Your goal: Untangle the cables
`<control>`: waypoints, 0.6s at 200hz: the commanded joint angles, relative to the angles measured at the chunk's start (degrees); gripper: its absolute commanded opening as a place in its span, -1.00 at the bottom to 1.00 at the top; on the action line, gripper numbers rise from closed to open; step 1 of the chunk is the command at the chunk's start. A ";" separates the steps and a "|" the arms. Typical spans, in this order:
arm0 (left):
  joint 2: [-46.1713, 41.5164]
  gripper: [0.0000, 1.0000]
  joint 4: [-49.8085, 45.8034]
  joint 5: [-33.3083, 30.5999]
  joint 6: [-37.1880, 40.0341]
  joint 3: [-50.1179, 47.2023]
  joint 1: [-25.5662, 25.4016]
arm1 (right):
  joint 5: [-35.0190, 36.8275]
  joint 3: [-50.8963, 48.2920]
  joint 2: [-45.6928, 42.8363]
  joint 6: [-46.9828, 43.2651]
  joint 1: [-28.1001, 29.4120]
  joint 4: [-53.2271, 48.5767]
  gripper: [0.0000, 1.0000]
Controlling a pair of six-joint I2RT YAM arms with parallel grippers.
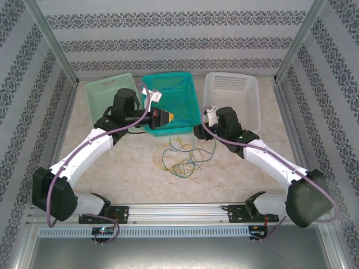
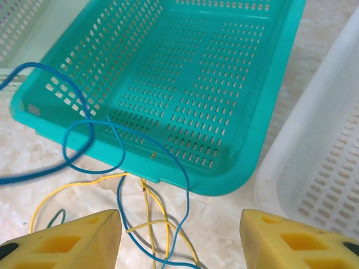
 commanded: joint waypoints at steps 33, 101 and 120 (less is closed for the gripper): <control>-2.90 -1.00 5.78 3.36 -3.90 -0.64 1.12 | -1.12 1.96 6.04 -4.11 0.06 3.33 0.26; -2.30 -0.99 6.44 5.39 -5.11 -0.52 1.21 | -3.02 2.91 9.73 -3.82 -0.30 10.74 0.23; -2.24 -1.00 6.24 5.05 -5.18 -0.74 1.57 | -4.72 3.25 10.31 -2.83 -0.30 10.63 -0.26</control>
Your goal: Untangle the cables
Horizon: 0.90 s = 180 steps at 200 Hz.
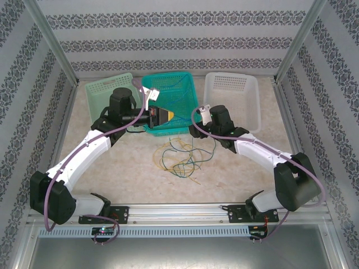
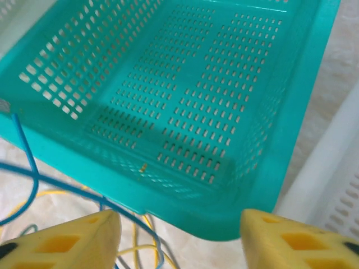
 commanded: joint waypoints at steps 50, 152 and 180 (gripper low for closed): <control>-4.23 -1.00 6.06 -7.60 -2.24 -1.20 6.08 | -3.59 -3.37 -0.67 5.51 1.89 -0.84 -0.82; -8.63 -0.94 9.33 -21.66 -2.87 1.78 8.80 | 1.49 -10.01 -4.61 12.82 6.77 -3.33 -0.79; -7.97 -0.94 9.94 -19.54 -5.02 1.04 8.83 | 0.79 -6.18 -2.44 11.20 7.42 -7.70 0.15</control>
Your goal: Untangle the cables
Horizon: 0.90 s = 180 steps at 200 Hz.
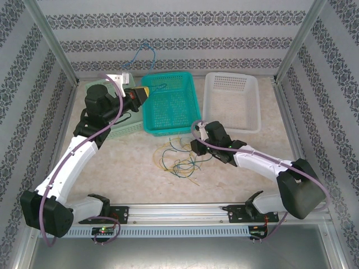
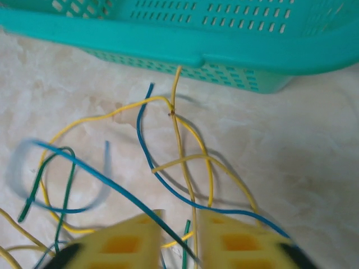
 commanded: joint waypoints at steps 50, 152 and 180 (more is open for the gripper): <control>-0.74 -0.94 2.60 2.89 -5.05 -0.84 0.57 | 8.17 7.46 -4.39 -3.97 2.27 -11.68 0.90; 3.19 -0.94 19.07 10.80 -22.36 -5.92 0.20 | 1.56 18.43 1.34 16.30 3.19 15.22 0.81; 3.12 -0.94 19.44 11.73 -22.88 -5.54 -0.51 | 4.85 20.24 5.49 15.80 3.49 20.48 0.81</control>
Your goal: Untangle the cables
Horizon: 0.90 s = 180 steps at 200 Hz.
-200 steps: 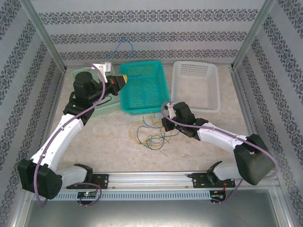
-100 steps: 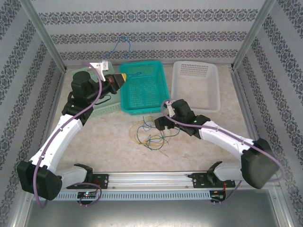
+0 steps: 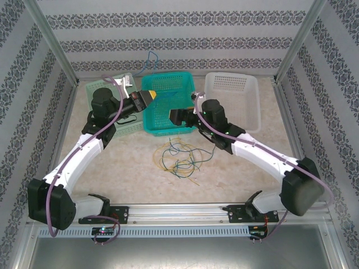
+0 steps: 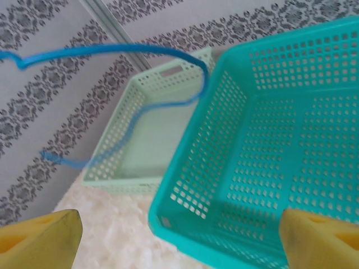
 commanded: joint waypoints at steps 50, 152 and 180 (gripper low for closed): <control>-1.09 -0.94 6.58 3.90 -4.07 0.47 -0.72 | 6.14 5.10 7.13 -1.34 0.91 11.47 0.81; -0.67 -0.93 7.59 5.37 -5.31 0.57 -0.61 | 0.84 9.90 14.38 -2.10 -0.66 15.09 -0.05; -1.12 -0.92 2.87 5.07 -1.49 3.36 0.18 | 4.15 11.44 13.76 -11.51 1.23 4.97 -0.61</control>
